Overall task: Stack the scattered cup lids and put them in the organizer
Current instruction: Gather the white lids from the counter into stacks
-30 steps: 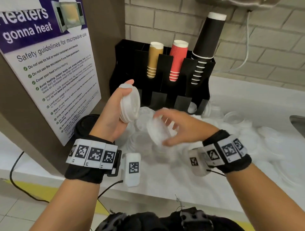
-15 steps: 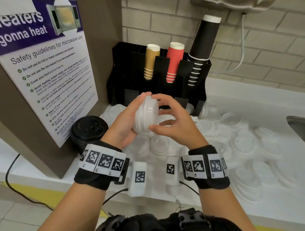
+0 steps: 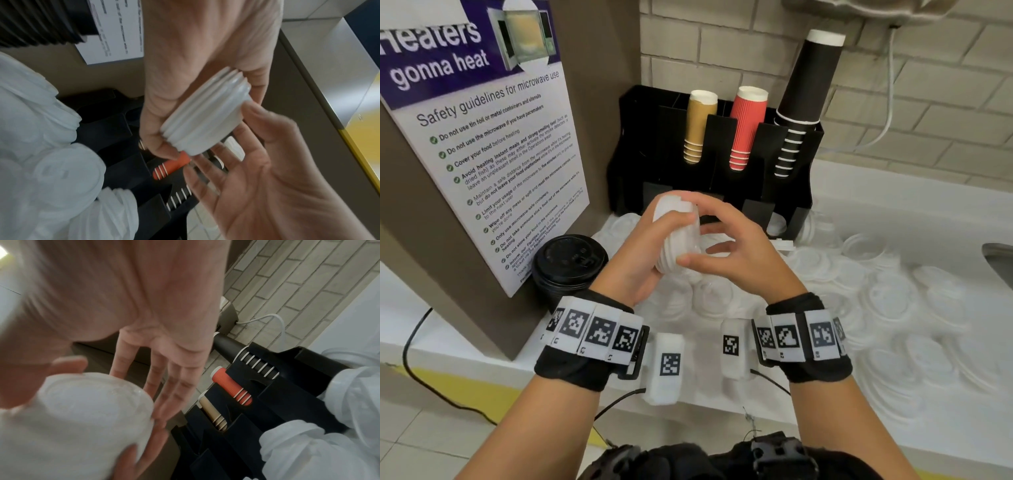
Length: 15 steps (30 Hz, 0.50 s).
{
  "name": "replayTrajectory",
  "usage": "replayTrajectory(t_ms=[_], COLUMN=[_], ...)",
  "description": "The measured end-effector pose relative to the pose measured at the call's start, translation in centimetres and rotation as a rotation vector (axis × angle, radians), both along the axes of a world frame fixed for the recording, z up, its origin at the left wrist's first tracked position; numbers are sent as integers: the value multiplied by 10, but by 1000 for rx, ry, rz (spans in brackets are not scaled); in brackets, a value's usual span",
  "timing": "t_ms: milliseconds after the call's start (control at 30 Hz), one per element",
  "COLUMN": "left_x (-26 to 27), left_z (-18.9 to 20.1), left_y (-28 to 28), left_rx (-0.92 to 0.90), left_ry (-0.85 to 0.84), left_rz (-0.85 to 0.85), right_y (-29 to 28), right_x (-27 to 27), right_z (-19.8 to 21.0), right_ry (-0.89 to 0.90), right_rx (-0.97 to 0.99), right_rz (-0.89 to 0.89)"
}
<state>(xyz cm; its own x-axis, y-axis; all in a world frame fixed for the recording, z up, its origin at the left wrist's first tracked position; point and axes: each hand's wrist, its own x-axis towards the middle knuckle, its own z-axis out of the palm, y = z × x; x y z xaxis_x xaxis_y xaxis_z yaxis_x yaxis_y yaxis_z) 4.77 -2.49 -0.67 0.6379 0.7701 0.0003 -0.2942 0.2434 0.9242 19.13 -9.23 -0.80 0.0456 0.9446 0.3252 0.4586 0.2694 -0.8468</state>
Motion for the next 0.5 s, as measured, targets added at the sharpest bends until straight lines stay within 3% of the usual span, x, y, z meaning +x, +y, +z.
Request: replayTrajectory(t_ms=[67, 133, 233, 300, 400, 500], left_x=[-6, -13, -22, -23, -22, -24], left_z=[5, 11, 17, 17, 17, 15], left_y=[6, 13, 18, 17, 14, 13], left_rx=[-18, -20, -9, 0, 7, 8], left_ry=[-40, -60, -94, -107, -98, -89], left_rz=[97, 226, 296, 301, 298, 311], right_y=[10, 25, 49, 61, 74, 79], right_x=[5, 11, 1, -14, -26, -26], right_z=[0, -5, -25, -39, -51, -51], right_ry=[-54, -227, -866, -1144, -1320, -1347], right_rx=[-65, -168, -384, -458, -495, -532], right_rz=[-34, -121, 16, 168, 286, 316])
